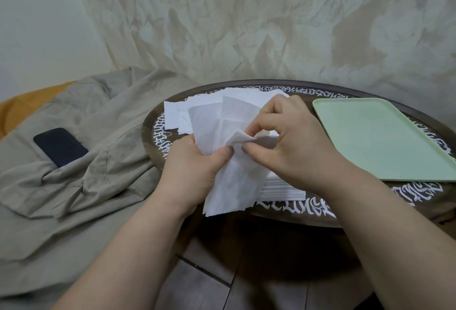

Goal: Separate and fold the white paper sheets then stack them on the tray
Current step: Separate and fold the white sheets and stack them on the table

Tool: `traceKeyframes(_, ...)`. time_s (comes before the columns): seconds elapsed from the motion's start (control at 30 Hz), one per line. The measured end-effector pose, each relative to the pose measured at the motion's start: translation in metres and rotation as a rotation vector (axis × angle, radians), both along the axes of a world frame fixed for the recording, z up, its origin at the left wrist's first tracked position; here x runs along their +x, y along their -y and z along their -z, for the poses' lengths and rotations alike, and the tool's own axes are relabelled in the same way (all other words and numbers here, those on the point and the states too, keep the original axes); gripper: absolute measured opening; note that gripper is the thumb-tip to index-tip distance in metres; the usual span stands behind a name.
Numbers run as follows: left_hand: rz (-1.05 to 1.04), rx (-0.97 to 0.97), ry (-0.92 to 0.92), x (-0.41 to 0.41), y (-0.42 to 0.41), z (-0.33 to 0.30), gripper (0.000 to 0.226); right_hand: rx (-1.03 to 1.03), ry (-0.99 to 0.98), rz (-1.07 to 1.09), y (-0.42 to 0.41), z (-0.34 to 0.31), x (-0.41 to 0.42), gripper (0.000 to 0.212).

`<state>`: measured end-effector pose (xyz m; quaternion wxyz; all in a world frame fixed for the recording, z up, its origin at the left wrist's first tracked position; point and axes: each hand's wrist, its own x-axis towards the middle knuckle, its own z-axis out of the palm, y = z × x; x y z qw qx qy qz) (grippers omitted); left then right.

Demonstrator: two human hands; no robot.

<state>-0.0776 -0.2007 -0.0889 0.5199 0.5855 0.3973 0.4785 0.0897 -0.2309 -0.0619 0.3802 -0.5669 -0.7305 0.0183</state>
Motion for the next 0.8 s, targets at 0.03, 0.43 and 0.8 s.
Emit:
traceKeyframes(0.03, 0.008, -0.009, 0.02, -0.0004, -0.0002, 0.0003, 0.023, -0.004, 0.006, 0.003, 0.0002, -0.0001, -0.0008, 0.006)
traceKeyframes(0.43, 0.105, -0.121, 0.131, 0.0021, 0.0009, 0.0029, 0.026, -0.369, -0.498, -0.074, 0.002, -0.0017, 0.0056, 0.014)
traceKeyframes(0.8, 0.101, -0.274, 0.11, 0.0047, 0.006, -0.0043, 0.022, -0.363, -0.478, -0.13, 0.004, -0.0032, 0.0075, 0.011)
